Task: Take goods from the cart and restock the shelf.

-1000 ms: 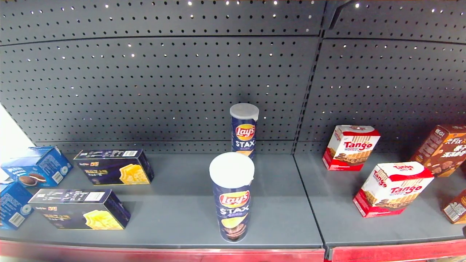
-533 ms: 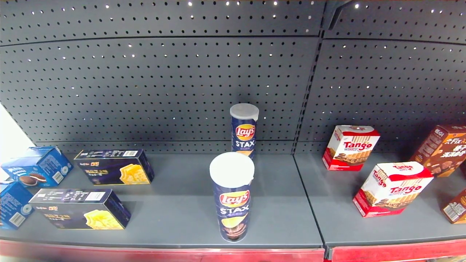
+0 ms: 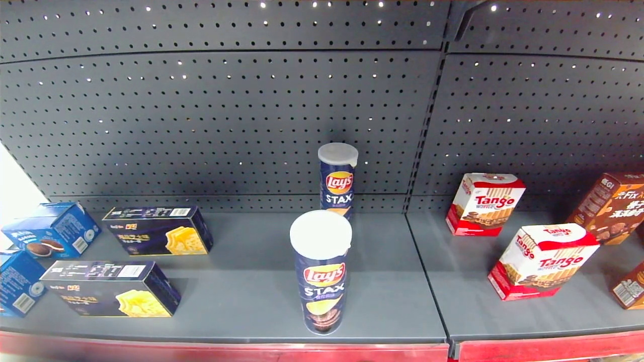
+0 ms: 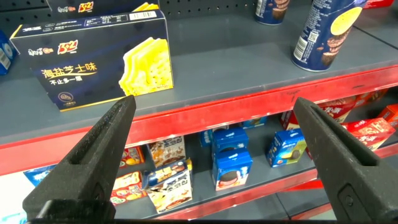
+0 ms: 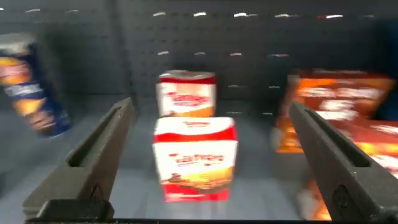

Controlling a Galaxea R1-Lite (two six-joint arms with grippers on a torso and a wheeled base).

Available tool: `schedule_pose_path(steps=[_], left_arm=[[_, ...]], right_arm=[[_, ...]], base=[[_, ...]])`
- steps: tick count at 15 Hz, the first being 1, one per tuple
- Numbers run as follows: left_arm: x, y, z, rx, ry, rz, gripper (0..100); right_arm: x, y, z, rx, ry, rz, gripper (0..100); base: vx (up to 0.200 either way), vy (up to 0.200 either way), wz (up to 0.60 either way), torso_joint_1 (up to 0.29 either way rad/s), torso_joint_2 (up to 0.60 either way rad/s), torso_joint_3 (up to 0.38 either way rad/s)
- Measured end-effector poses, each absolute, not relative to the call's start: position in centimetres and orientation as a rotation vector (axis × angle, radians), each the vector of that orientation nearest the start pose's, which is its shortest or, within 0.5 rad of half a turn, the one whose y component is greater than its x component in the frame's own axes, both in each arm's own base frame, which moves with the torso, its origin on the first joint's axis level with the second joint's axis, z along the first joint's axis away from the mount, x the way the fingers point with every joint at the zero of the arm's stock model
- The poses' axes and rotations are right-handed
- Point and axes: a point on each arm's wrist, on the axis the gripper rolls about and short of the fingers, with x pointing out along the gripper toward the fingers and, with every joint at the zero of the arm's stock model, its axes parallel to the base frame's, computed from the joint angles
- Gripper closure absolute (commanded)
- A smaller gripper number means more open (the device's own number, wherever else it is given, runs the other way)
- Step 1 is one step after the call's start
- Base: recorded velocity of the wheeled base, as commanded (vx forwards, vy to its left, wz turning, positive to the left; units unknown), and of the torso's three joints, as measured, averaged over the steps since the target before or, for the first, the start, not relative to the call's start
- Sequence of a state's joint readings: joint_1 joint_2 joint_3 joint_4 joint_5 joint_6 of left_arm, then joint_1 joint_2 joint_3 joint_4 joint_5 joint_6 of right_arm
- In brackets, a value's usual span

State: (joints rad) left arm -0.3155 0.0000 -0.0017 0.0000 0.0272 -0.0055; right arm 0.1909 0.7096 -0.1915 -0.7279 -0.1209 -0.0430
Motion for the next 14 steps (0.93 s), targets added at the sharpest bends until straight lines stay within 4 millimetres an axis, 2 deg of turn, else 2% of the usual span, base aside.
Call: schedule_pose_path(steps=[3, 5, 7, 10, 14], left_arm=[[-2.2, 0.8, 7.6, -0.006, -0.001, -0.289, 0], [-2.2, 0.8, 7.6, -0.006, -0.001, -0.289, 0], [-2.2, 0.8, 7.6, -0.006, -0.001, -0.289, 0], [-2.2, 0.8, 7.6, -0.006, -0.001, -0.289, 0], [-2.2, 0.8, 7.6, -0.006, -0.001, -0.289, 0]], right_arm=[[5.2, 0.9, 18.7, -0.012, -0.198, 0.107, 0], [3.6, 0.5, 17.4, -0.018, -0.195, 0.096, 0], [1.6, 0.0, 15.2, -0.021, -0.172, 0.049, 0], [-0.7, -0.1, 10.7, -0.008, -0.044, -0.015, 0], [-1.8, 0.0, 8.2, 0.015, 0.021, -0.032, 0]], base=[[0.000, 0.000, 0.00, 0.000, 0.00, 0.000], [0.000, 0.000, 0.00, 0.000, 0.00, 0.000], [0.000, 0.000, 0.00, 0.000, 0.00, 0.000], [0.000, 0.000, 0.00, 0.000, 0.00, 0.000], [0.000, 0.000, 0.00, 0.000, 0.00, 0.000]])
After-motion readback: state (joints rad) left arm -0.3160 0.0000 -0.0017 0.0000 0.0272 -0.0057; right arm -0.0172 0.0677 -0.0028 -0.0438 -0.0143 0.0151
